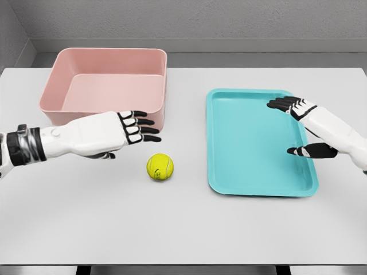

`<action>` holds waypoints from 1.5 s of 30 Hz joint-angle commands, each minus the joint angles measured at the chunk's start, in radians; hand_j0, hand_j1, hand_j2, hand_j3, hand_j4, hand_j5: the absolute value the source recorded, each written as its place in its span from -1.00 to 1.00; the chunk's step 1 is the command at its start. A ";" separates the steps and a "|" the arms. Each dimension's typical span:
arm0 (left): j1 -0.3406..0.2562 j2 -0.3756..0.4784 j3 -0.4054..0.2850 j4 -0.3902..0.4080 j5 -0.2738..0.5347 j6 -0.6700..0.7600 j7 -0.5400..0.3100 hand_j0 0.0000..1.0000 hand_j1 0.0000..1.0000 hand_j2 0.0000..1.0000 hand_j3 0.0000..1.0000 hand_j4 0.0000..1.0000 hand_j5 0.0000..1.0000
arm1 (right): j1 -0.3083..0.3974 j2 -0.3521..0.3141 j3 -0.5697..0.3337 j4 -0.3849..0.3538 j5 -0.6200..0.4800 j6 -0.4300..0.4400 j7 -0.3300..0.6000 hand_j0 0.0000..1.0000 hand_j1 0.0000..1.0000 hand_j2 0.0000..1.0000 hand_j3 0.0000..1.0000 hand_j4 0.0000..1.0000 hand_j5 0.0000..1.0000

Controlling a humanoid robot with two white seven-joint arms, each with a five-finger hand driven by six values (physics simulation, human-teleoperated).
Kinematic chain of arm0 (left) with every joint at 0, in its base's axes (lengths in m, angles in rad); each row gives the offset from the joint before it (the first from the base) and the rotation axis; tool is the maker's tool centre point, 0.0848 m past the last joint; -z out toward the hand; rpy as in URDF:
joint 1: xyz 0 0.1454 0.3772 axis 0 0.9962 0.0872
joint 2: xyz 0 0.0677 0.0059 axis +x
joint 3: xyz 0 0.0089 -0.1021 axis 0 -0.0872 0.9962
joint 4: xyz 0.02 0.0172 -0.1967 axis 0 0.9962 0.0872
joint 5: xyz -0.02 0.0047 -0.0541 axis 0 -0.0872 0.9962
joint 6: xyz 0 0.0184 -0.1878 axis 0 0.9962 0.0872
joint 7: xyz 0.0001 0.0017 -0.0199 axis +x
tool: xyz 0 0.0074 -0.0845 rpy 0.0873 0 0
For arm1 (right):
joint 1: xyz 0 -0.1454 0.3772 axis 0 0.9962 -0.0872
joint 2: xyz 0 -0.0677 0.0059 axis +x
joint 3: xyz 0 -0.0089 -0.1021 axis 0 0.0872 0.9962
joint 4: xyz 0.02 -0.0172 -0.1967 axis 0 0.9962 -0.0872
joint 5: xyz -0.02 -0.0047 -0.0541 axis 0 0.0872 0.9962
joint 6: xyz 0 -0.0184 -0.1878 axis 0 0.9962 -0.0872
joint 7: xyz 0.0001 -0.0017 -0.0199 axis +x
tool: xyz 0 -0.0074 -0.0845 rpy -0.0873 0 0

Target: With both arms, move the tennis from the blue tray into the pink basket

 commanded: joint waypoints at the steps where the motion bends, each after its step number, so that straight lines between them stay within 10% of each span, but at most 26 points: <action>1: 0.000 -0.023 -0.063 0.003 0.005 0.001 0.000 1.00 1.00 1.00 1.00 1.00 1.00 | 0.000 0.009 -0.007 0.032 -0.008 0.003 -0.001 1.00 1.00 1.00 1.00 1.00 1.00; 25: -0.138 -0.111 -0.227 0.152 0.020 0.001 0.000 1.00 1.00 1.00 1.00 1.00 1.00 | 0.003 0.011 -0.007 0.023 -0.011 0.003 -0.001 1.00 1.00 1.00 1.00 1.00 1.00; 45: -0.138 -0.132 -0.266 0.186 0.017 0.001 0.000 1.00 1.00 1.00 1.00 1.00 1.00 | 0.006 0.011 -0.007 0.021 -0.033 0.003 -0.001 1.00 1.00 1.00 1.00 1.00 1.00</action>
